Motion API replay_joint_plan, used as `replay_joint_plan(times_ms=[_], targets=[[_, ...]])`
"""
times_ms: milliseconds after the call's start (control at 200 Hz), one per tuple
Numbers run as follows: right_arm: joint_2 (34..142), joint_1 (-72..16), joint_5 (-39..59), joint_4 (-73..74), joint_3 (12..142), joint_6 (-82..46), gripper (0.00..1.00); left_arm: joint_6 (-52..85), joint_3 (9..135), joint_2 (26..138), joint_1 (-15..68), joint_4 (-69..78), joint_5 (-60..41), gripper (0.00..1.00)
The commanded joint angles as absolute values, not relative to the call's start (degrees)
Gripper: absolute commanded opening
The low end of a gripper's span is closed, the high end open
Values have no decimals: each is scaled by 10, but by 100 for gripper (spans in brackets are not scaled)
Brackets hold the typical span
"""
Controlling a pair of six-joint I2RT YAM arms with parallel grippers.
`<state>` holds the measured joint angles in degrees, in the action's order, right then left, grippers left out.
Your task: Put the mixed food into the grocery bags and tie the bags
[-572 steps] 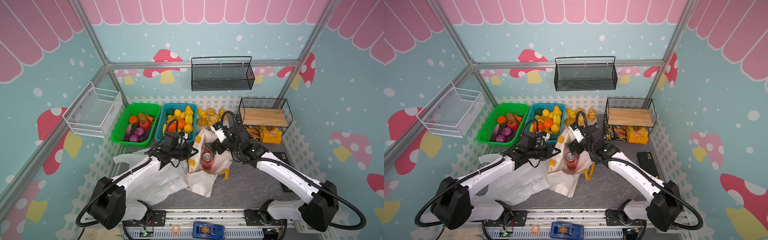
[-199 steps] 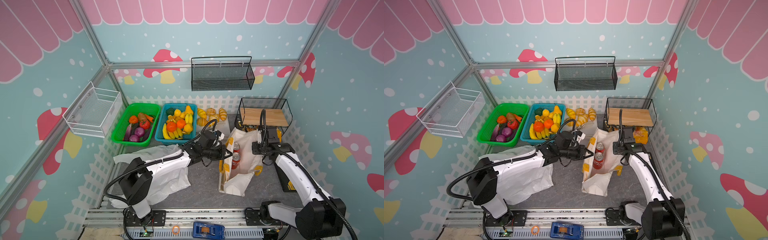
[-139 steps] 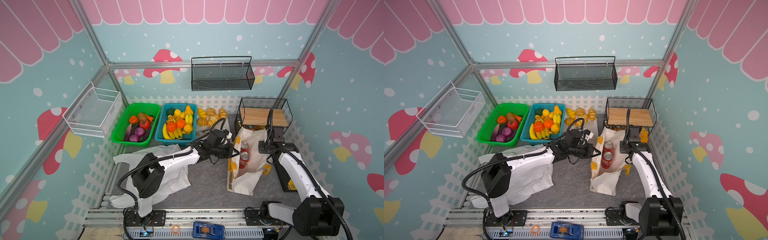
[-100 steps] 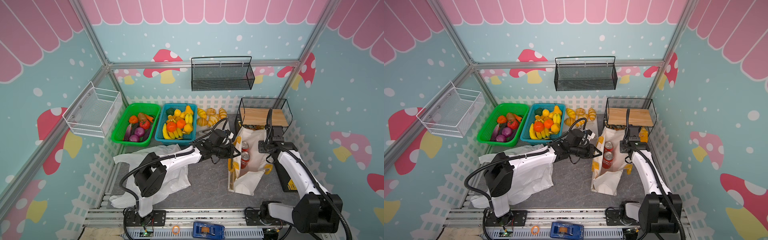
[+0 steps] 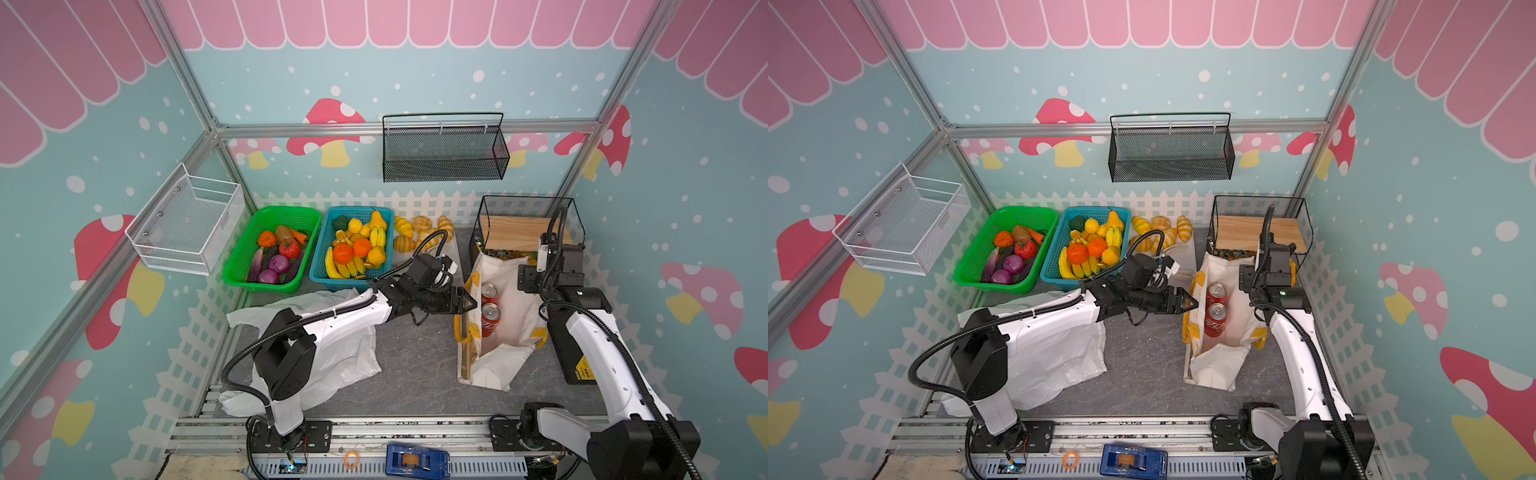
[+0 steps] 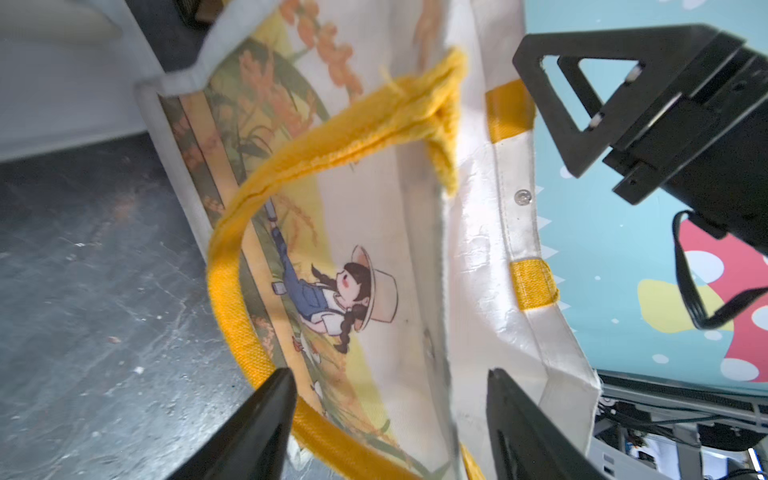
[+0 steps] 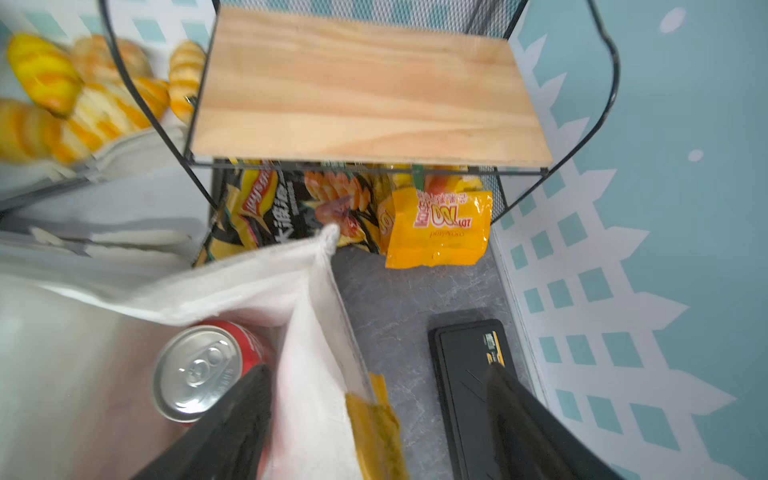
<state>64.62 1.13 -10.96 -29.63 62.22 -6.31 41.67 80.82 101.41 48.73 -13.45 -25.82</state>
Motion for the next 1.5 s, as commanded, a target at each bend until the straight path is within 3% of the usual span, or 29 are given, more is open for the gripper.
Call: replay_joint_plan(times_ms=[0, 195, 470, 660, 941, 1291, 1421, 1496], targets=[[612, 11, -58, -276, 653, -51, 86, 388, 773, 941, 474, -144, -226, 81], [601, -43, 5, -250, 713, -45, 89, 352, 653, 775, 400, -193, -111, 82], [677, -268, -11, -174, 734, -26, 89, 353, 494, 582, 148, -362, -4, 83], [703, -335, 18, -99, 692, -14, 88, 340, 452, 532, -24, -430, -5, 90], [691, -343, 106, -10, 591, -40, 88, 282, 462, 585, -229, -488, -41, 94], [659, -342, 120, 23, 517, -32, 88, 250, 469, 744, -293, -475, -39, 93], [655, -342, 120, 23, 513, -28, 88, 245, 472, 790, -290, -464, -92, 85], [654, -342, 123, 25, 511, -31, 88, 244, 470, 800, -287, -459, -115, 72]])
